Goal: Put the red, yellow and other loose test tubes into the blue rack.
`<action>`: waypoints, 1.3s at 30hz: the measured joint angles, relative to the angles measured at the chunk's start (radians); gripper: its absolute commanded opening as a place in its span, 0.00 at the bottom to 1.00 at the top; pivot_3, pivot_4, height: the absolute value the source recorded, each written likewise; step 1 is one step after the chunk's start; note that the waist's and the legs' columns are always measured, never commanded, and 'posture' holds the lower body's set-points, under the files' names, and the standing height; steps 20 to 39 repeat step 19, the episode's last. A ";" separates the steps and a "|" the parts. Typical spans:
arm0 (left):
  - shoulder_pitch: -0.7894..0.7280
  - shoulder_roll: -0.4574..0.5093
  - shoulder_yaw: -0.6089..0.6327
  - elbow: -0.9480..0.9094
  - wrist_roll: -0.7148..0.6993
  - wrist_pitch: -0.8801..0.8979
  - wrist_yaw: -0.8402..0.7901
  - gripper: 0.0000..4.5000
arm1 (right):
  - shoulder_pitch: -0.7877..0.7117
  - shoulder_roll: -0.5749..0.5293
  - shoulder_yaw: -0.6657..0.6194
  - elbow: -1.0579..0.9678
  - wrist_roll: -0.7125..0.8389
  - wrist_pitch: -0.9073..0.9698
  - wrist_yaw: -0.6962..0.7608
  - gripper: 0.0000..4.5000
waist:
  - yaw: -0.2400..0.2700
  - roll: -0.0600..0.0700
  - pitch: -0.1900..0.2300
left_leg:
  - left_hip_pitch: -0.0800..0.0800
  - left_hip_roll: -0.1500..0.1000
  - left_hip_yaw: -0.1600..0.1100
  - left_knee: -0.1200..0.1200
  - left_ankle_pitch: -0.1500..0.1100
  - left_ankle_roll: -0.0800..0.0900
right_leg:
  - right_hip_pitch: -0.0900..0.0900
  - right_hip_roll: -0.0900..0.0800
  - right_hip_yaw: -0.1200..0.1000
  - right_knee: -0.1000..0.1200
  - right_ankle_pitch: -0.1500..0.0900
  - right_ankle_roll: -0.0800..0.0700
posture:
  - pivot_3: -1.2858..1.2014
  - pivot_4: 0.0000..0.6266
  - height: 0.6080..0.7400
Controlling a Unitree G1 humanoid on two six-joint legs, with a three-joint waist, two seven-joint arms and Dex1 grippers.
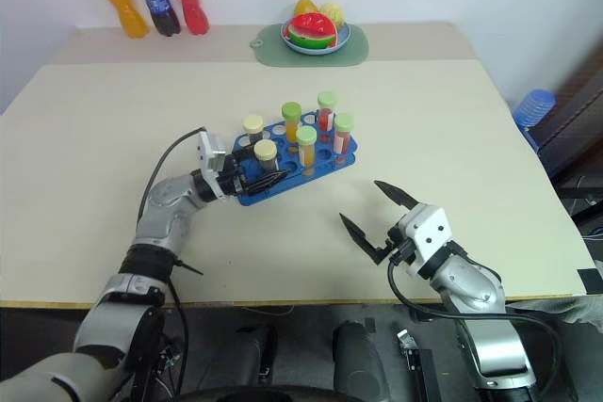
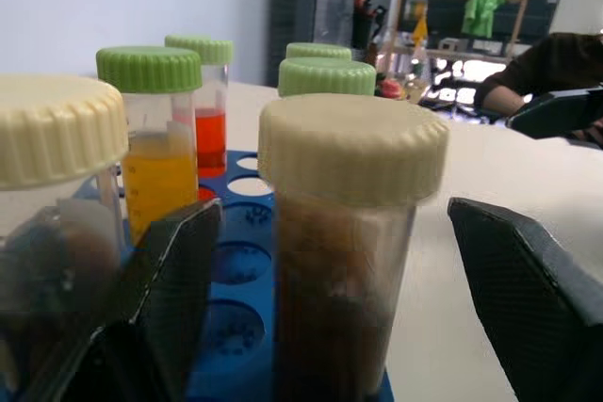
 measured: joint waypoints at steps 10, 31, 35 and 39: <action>0.361 0.134 0.077 -0.389 -0.008 0.029 0.136 0.82 | -0.017 -0.018 -0.054 0.089 0.041 0.007 0.035 1.00 | 0.004 0.001 0.000 | 0.000 0.001 -0.001 -0.001 0.000 0.000 | 0.000 -0.001 0.001 -0.001 0.000 0.000 | 0.52 0.24 1.00; 0.622 0.232 0.186 -0.587 -0.070 0.113 0.210 0.82 | -0.012 -0.081 -0.124 0.167 0.084 0.008 0.112 1.00 | 0.006 0.002 0.000 | 0.000 0.001 0.000 -0.001 0.000 0.000 | 0.000 -0.002 0.001 -0.001 0.000 -0.001 | 0.52 0.24 1.00; 0.622 0.232 0.186 -0.587 -0.070 0.113 0.210 0.82 | -0.012 -0.081 -0.124 0.167 0.084 0.008 0.112 1.00 | 0.006 0.002 0.000 | 0.000 0.001 0.000 -0.001 0.000 0.000 | 0.000 -0.002 0.001 -0.001 0.000 -0.001 | 0.52 0.24 1.00; 0.622 0.232 0.186 -0.587 -0.070 0.113 0.210 0.82 | -0.012 -0.081 -0.124 0.167 0.084 0.008 0.112 1.00 | 0.006 0.002 0.000 | 0.000 0.001 0.000 -0.001 0.000 0.000 | 0.000 -0.002 0.001 -0.001 0.000 -0.001 | 0.52 0.24 1.00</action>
